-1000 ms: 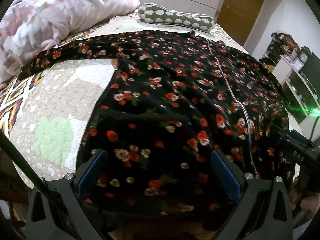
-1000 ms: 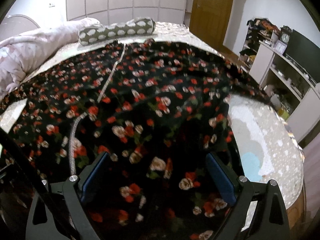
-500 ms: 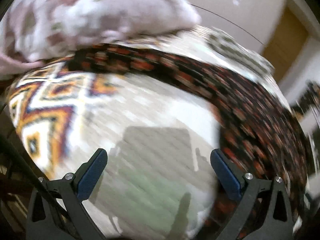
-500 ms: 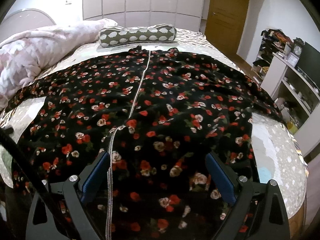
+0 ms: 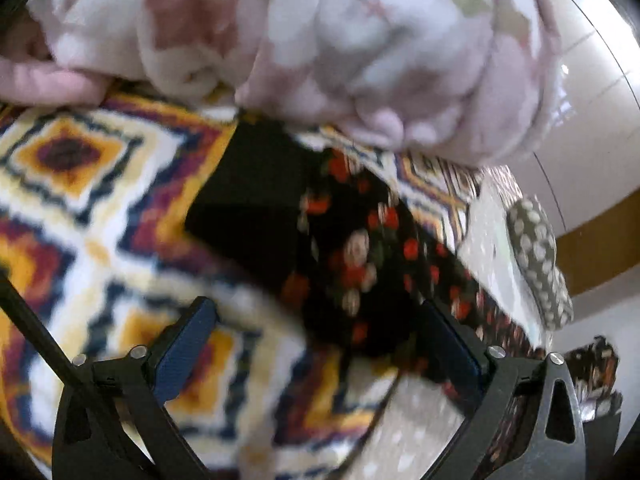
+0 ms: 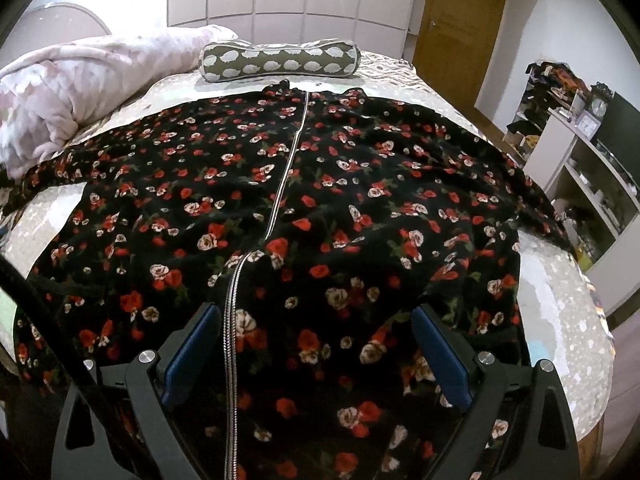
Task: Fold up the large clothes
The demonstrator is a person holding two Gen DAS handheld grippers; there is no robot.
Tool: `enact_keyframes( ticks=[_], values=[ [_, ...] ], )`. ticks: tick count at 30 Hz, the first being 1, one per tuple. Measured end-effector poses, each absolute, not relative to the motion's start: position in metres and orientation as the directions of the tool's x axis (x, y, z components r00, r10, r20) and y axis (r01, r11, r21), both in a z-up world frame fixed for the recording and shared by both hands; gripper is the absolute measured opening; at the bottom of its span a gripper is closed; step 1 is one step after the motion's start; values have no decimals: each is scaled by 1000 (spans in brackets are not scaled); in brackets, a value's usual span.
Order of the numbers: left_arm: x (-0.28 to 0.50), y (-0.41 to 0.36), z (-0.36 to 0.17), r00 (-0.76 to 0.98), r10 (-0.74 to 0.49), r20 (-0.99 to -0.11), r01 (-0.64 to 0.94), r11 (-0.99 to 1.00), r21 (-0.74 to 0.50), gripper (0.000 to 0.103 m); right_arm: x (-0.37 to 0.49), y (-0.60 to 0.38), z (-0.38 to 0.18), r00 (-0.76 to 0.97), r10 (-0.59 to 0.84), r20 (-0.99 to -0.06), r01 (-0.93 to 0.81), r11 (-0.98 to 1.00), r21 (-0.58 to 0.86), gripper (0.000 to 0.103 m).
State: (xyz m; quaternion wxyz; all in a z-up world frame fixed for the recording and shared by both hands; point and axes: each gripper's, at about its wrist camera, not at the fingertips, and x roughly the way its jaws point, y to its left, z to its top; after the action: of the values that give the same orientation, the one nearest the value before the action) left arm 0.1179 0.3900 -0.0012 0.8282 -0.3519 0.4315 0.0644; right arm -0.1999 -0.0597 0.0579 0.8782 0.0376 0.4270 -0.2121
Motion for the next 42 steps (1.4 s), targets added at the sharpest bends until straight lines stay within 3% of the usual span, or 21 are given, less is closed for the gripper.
enact_keyframes(
  ticks=[1, 2, 3, 8, 12, 15, 22, 27, 35, 38, 42],
  values=[
    [124, 393, 0, 608, -178, -774, -429, 747, -508, 67, -198, -60, 58, 542, -344, -766, 407, 906, -119, 98],
    [132, 399, 0, 575, -148, -804, -459, 755, -468, 25, -197, -61, 57, 537, -350, -767, 411, 903, -124, 98],
    [137, 405, -1, 555, -153, -817, -468, 755, -460, 12, -195, -61, 57, 533, -353, -769, 414, 901, -127, 98],
    [136, 432, 32, 593, -52, -804, -509, 750, -424, 6, -191, -63, 56, 534, -356, -767, 415, 901, -129, 98],
    [134, 412, 67, 620, 11, -784, -459, 816, -352, 6, -193, -66, 56, 547, -346, -762, 414, 903, -113, 97],
    [134, 368, 95, 660, -16, -751, -349, 879, -326, 6, -198, -72, 56, 559, -329, -761, 422, 903, -80, 95],
    [128, 198, 140, 655, -286, -699, 21, 932, -362, 6, -223, -91, 61, 606, -295, -739, 448, 894, 10, 93],
    [113, 41, 144, 525, -497, -690, 274, 867, -416, 6, -248, -109, 65, 634, -289, -717, 471, 880, 62, 92],
    [63, -169, 117, 277, -631, -724, 529, 730, -434, 6, -298, -165, 68, 633, -330, -700, 583, 799, 150, 92],
    [52, -201, 93, 212, -621, -755, 537, 720, -441, 14, -312, -186, 63, 620, -330, -712, 620, 762, 187, 92],
    [38, -192, 80, 162, -641, -751, 527, 699, -484, 48, -325, -205, 61, 629, -314, -711, 636, 734, 238, 92]
  ],
)
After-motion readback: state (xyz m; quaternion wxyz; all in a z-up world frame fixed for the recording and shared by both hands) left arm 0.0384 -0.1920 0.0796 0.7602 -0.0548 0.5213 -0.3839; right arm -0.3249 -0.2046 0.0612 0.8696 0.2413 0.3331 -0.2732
